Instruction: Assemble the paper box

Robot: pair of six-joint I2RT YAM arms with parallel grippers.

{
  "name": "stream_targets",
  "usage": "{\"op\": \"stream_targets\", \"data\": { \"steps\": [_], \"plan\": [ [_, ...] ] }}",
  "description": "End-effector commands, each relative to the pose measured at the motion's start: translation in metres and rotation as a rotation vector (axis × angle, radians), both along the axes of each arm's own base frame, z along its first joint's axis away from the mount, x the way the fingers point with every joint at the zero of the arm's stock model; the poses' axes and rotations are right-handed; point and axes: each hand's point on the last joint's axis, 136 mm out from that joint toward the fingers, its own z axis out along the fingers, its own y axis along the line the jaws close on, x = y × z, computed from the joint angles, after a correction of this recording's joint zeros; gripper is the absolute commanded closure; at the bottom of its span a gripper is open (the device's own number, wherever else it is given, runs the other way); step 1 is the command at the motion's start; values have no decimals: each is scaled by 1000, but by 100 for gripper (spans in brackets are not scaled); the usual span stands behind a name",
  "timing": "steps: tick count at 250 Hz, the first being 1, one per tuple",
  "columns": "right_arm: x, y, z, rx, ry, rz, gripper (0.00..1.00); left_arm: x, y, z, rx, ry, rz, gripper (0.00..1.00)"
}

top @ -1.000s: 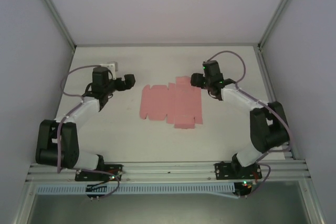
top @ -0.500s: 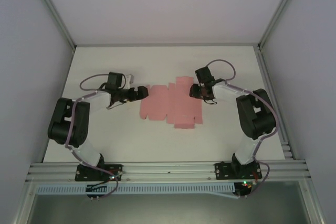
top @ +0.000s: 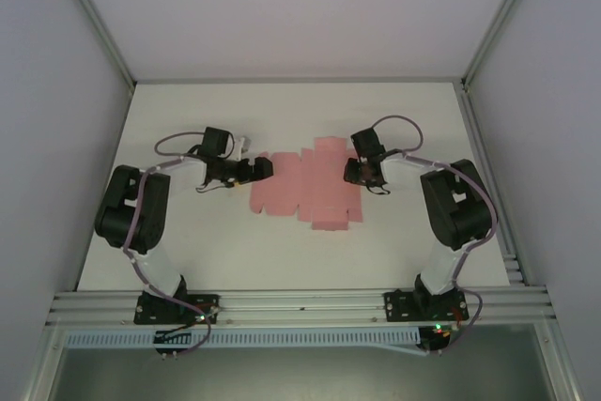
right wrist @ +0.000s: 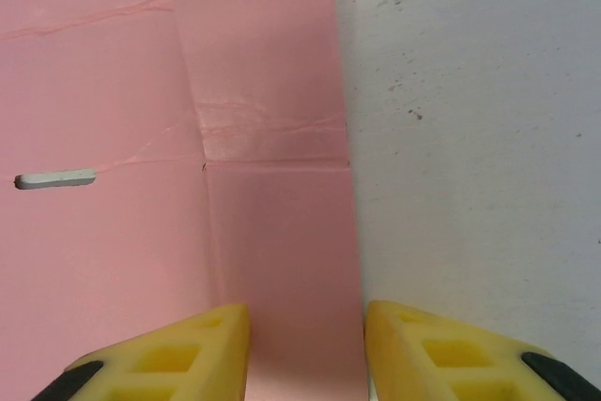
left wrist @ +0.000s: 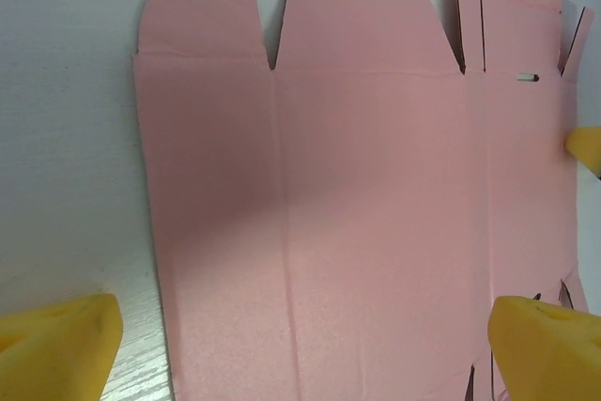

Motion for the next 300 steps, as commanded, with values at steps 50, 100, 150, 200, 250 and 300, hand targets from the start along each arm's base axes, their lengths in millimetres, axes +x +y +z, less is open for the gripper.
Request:
{"op": "stream_targets", "data": {
  "steps": [50, 100, 150, 200, 250, 300],
  "plan": [
    [-29, 11, -44, 72, 118, 18, 64, -26, -50, 4, -168, 70, -173, 0],
    [-30, 14, -45, 100, 106, 19, 65, -29, -64, 32, -310, 21, -206, 0],
    [-31, 15, -43, 118, 86, 20, 66, -34, -78, 91, -528, -106, -272, 0],
    [-26, 28, -32, 214, 10, 47, 67, -35, -88, 126, -662, -214, -329, 0],
    [-24, 31, -34, 239, 9, 55, 67, -16, -104, 101, -440, -234, -317, 2],
    [-23, 31, -32, 270, -8, 49, 67, -7, -101, 62, -149, -238, -263, 3]
  ]
}}
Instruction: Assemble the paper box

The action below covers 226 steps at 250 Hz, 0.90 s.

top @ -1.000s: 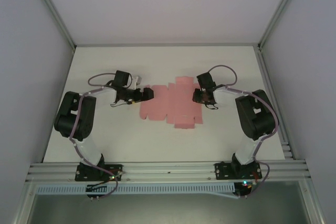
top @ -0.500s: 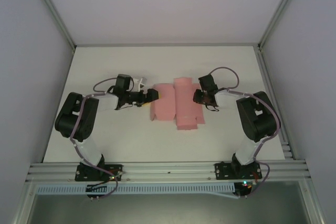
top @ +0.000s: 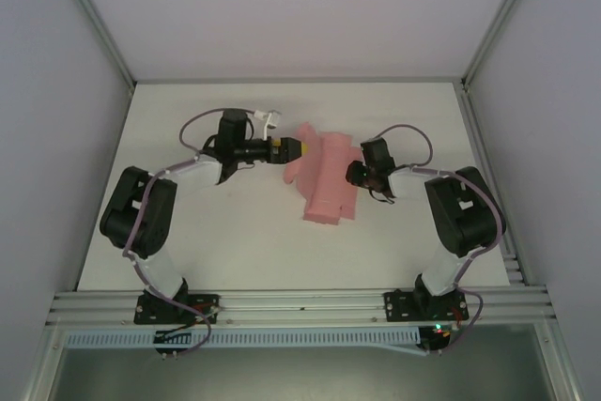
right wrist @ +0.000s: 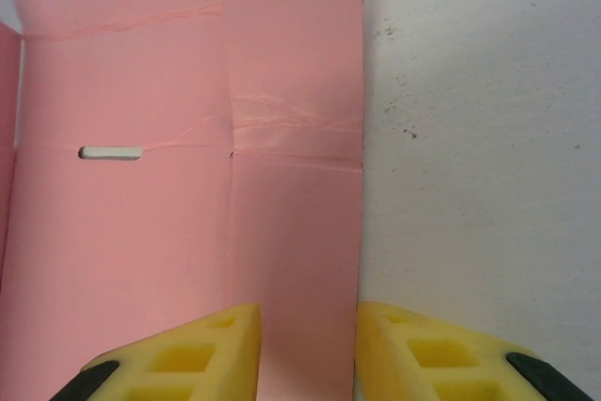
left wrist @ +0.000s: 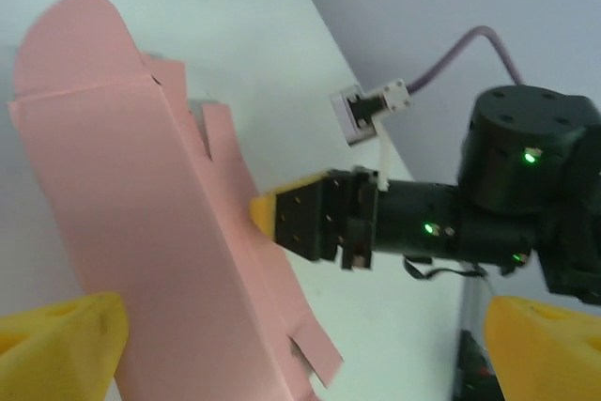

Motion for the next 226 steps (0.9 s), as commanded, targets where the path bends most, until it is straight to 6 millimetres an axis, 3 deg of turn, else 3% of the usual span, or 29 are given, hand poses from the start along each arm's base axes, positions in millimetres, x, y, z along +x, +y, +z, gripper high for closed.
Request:
{"op": "stream_targets", "data": {
  "steps": [1, 66, 112, 168, 226],
  "plan": [
    [-27, 29, -34, 126, 120, 96, 67, -15, 10, -57, 228, 66, 21, 3],
    [-25, 35, -32, 168, 102, 107, 67, -14, -4, -83, 244, 162, 26, 8],
    [-23, 42, -25, 212, 69, 126, 67, -26, -29, -62, 70, 196, -83, 8],
    [-22, 48, -20, 262, 35, 146, 66, -34, -46, -55, 73, 175, -140, 17],
    [-23, 40, -18, 260, 26, 124, 66, -22, -34, -60, 212, 133, -66, 42]
  ]
}}
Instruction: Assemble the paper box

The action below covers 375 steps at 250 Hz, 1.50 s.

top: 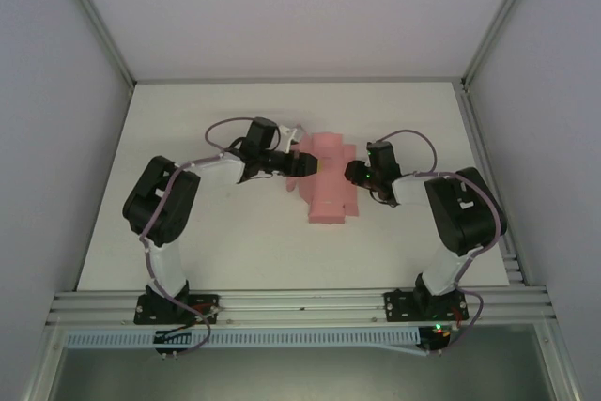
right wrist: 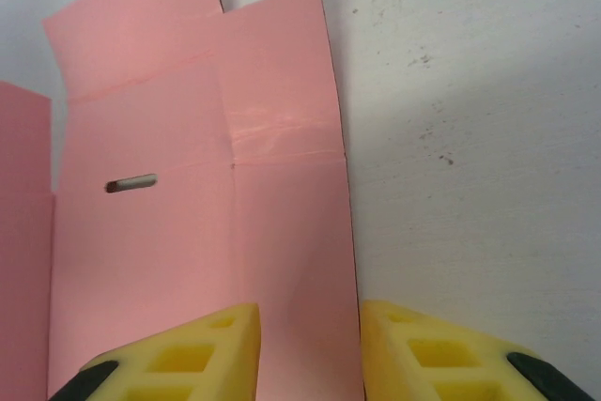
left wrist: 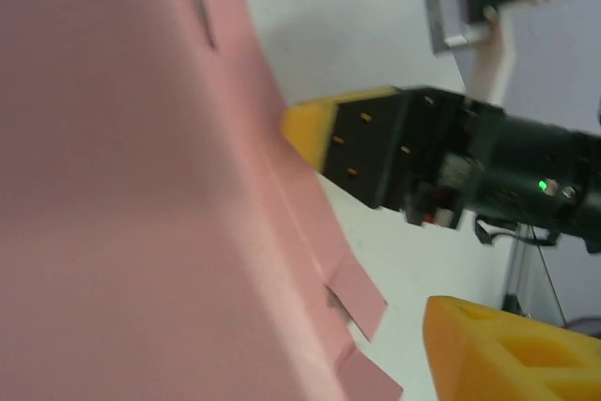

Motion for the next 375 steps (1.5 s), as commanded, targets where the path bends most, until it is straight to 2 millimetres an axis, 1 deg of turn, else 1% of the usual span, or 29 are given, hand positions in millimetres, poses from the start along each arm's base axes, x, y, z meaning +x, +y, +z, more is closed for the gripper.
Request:
{"op": "stream_targets", "data": {
  "steps": [1, 17, 33, 48, 63, 77, 97, 115, 121, 153, 178, 210, 230, 253, 277, 314, 321, 342, 375],
  "plan": [
    [-30, 32, -24, 110, 110, 124, 66, 2, 6, -2, 70, -26, 1, 43],
    [-30, 28, -20, 107, 96, 115, 66, 4, 11, -1, 98, -44, 21, 47],
    [-29, 24, -15, 106, 80, 105, 66, 5, 13, 1, 110, -55, 30, 56],
    [-27, 22, -8, 104, 66, 100, 65, 6, 14, 6, 112, -64, 38, 60],
    [-26, 20, -4, 96, 65, 94, 62, 6, 16, 11, 114, -74, 48, 61],
    [-26, 18, 1, 84, 60, 98, 61, 7, 20, 14, 126, -90, 58, 66],
    [-25, 15, 8, 72, 46, 93, 59, 8, 24, 21, 139, -116, 71, 67],
    [-26, 12, 17, 68, 27, 88, 55, 6, 29, 28, 148, -136, 77, 67],
    [-27, 11, 20, 66, 21, 83, 53, 5, 30, 31, 147, -141, 80, 69],
    [-32, 3, 44, 82, -25, 67, 47, 3, 40, 56, 110, -183, 107, 73],
    [-37, -1, 70, 138, -83, 62, 43, -1, 47, 82, 65, -231, 121, 77],
    [-44, -12, 108, 219, -192, 29, 36, -10, 55, 119, -6, -297, 123, 77],
    [-49, -16, 135, 272, -278, 47, 30, -21, 59, 145, -73, -336, 101, 77],
    [-54, -19, 165, 347, -362, 83, 25, -39, 62, 180, -176, -396, 49, 77],
    [-62, -10, 199, 416, -462, 201, 22, -61, 66, 213, -267, -462, -11, 76],
    [-69, 6, 230, 475, -531, 337, 21, -100, 70, 255, -418, -542, -114, 74],
    [-70, 9, 236, 486, -549, 368, 21, -107, 72, 261, -440, -557, -132, 73],
    [-73, 18, 254, 524, -603, 449, 21, -121, 77, 274, -473, -602, -154, 73],
    [-77, 29, 284, 600, -677, 553, 22, -132, 83, 282, -489, -643, -161, 72]
  ]
}}
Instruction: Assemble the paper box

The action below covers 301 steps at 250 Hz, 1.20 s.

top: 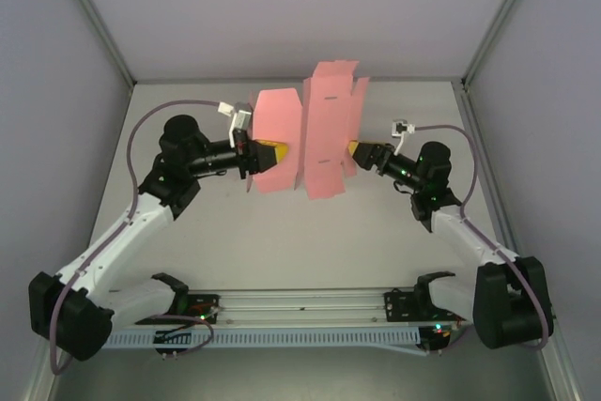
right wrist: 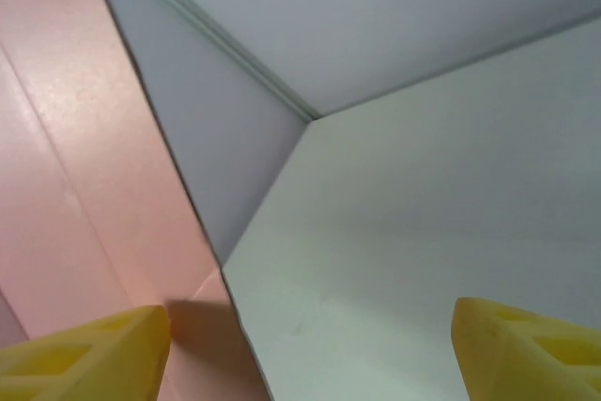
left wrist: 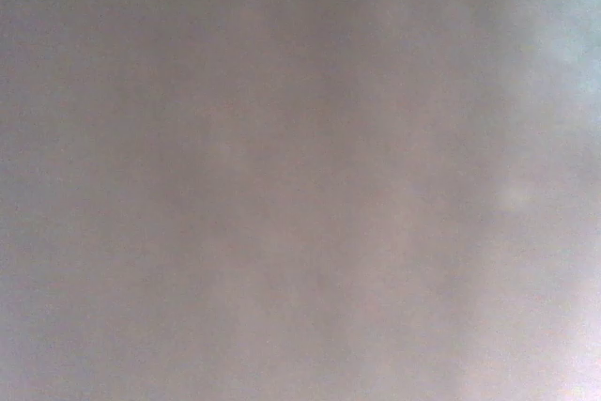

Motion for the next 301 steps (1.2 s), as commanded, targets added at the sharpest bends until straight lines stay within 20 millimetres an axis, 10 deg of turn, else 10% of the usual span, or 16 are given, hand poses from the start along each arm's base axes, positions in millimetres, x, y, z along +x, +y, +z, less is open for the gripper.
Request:
{"op": "stream_targets", "data": {
  "steps": [1, 53, 105, 301],
  "plan": [
    [-14, 15, 58, 87, -187, 161, 22, -21, 4, 19, -54, -79, -62, 72],
    [-35, 34, 91, 198, -277, 330, 35, -21, 6, 21, -54, -89, -50, 70],
    [-24, 38, 79, 187, -207, 334, 63, -11, 8, 18, -33, -79, 12, 70],
    [-11, 20, 39, -54, -110, 147, 82, 17, 29, -9, 76, -26, 254, 71]
  ]
}}
